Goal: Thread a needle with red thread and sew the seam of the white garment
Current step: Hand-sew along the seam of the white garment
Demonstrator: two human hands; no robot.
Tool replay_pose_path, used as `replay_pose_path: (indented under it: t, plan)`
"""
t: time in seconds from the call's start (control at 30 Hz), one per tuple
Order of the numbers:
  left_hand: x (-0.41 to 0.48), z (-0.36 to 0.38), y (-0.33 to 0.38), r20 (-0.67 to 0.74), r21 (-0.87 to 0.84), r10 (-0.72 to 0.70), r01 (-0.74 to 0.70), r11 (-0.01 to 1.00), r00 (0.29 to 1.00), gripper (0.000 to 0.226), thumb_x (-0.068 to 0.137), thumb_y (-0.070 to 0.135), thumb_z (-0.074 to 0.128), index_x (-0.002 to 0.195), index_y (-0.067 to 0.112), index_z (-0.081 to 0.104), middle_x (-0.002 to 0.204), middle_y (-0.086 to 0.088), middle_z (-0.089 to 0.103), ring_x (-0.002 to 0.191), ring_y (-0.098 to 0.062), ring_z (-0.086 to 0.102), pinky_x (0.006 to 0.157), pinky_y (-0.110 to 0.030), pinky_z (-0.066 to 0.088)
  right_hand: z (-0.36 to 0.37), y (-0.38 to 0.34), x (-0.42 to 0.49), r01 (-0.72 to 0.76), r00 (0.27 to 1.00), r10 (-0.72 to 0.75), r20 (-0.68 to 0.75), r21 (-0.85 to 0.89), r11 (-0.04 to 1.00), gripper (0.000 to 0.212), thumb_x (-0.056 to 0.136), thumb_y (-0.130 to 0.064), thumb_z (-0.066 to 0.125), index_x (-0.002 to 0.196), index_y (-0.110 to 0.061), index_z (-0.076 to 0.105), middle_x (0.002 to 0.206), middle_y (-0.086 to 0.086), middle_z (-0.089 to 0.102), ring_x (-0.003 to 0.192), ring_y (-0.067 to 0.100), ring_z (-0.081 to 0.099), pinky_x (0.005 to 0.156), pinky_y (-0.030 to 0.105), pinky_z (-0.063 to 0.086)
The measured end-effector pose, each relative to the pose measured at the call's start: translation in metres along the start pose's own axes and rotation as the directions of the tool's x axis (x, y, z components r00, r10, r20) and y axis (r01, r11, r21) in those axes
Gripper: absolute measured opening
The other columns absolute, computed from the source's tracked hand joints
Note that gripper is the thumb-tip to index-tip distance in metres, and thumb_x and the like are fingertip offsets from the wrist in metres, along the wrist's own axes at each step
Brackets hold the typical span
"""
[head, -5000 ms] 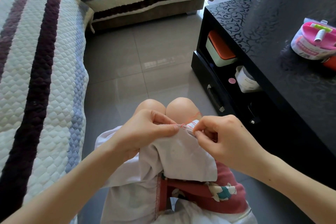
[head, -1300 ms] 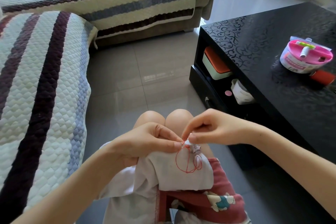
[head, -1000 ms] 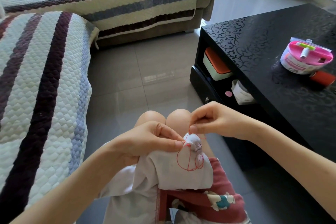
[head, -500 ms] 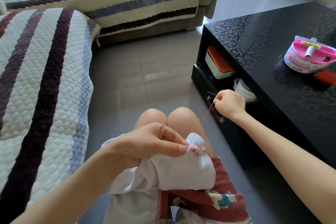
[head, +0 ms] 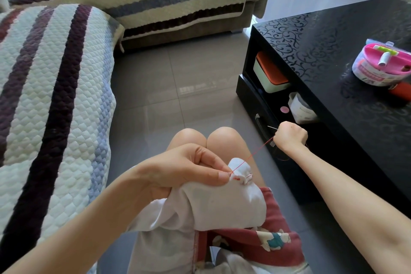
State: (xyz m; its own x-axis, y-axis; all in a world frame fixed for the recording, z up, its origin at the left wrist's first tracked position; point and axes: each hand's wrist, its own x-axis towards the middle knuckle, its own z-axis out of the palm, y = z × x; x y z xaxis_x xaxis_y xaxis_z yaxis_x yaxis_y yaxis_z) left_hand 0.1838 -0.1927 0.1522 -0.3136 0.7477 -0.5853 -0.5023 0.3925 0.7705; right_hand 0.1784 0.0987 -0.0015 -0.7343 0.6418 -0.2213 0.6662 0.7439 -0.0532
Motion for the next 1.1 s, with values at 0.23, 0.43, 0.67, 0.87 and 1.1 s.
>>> replay_pose_path:
  t: [0.23, 0.43, 0.67, 0.87, 1.1]
  plan:
    - [0.003, -0.003, 0.0, -0.012, -0.018, -0.005, 0.005, 1.0, 1.0, 0.009, 0.071, 0.012, 0.07, 0.075, 0.011, 0.078, 0.072, -0.003, 0.072, 0.064, -0.008, 0.067, 0.058, -0.018, 0.052, -0.083, -0.028, -0.087, 0.185, 0.715, -0.682, 0.151, 0.9, 0.394, 0.023, 0.089, -0.027, 0.062, 0.108, -0.019, 0.072, 0.059, -0.016, 0.053, 0.053, 0.001, 0.042, 0.051, 0.015, 0.029]
    - [0.005, -0.002, 0.002, 0.011, -0.023, -0.001, 0.001, 1.0, 1.0, 0.01, 0.073, 0.011, 0.068, 0.076, 0.011, 0.078, 0.068, -0.001, 0.071, 0.063, -0.006, 0.066, 0.058, -0.017, 0.051, -0.109, -0.025, -0.127, 0.13, 0.402, -0.876, 0.267, 0.93, 0.344, 0.013, 0.083, -0.021, 0.067, 0.083, -0.009, 0.072, 0.076, 0.004, 0.068, 0.073, 0.01, 0.062, 0.07, 0.018, 0.049]
    - [0.006, -0.001, 0.0, -0.013, 0.009, 0.006, -0.006, 1.0, 1.0, 0.005, 0.073, 0.01, 0.074, 0.076, 0.011, 0.077, 0.072, -0.003, 0.072, 0.066, -0.007, 0.067, 0.061, -0.017, 0.052, -0.106, -0.027, -0.126, 0.161, 0.482, -0.848, 0.223, 0.928, 0.336, 0.006, 0.084, -0.005, 0.067, 0.078, -0.003, 0.068, 0.07, 0.008, 0.065, 0.067, 0.012, 0.061, 0.066, 0.018, 0.049]
    - [0.005, -0.003, -0.002, -0.024, 0.006, 0.012, -0.012, 1.0, 1.0, 0.01, 0.073, 0.013, 0.07, 0.08, 0.011, 0.078, 0.074, -0.003, 0.072, 0.068, -0.007, 0.067, 0.062, -0.017, 0.052, -0.109, -0.023, -0.134, 0.134, 0.434, -0.862, 0.26, 0.928, 0.348, 0.019, 0.083, -0.02, 0.067, 0.096, -0.007, 0.07, 0.073, -0.008, 0.069, 0.072, 0.0, 0.063, 0.068, 0.013, 0.047]
    - [0.004, -0.001, -0.005, -0.188, 0.181, 0.049, -0.015, 0.983, 0.981, 0.008, 0.082, 0.015, 0.073, 0.076, 0.012, 0.077, 0.069, 0.0, 0.071, 0.062, -0.003, 0.064, 0.058, -0.014, 0.048, -0.11, -0.012, -0.135, 0.119, 0.503, -0.806, 0.313, 0.899, 0.423, 0.012, 0.081, -0.008, 0.074, 0.07, -0.009, 0.068, 0.063, -0.005, 0.064, 0.062, 0.004, 0.058, 0.059, 0.011, 0.043]
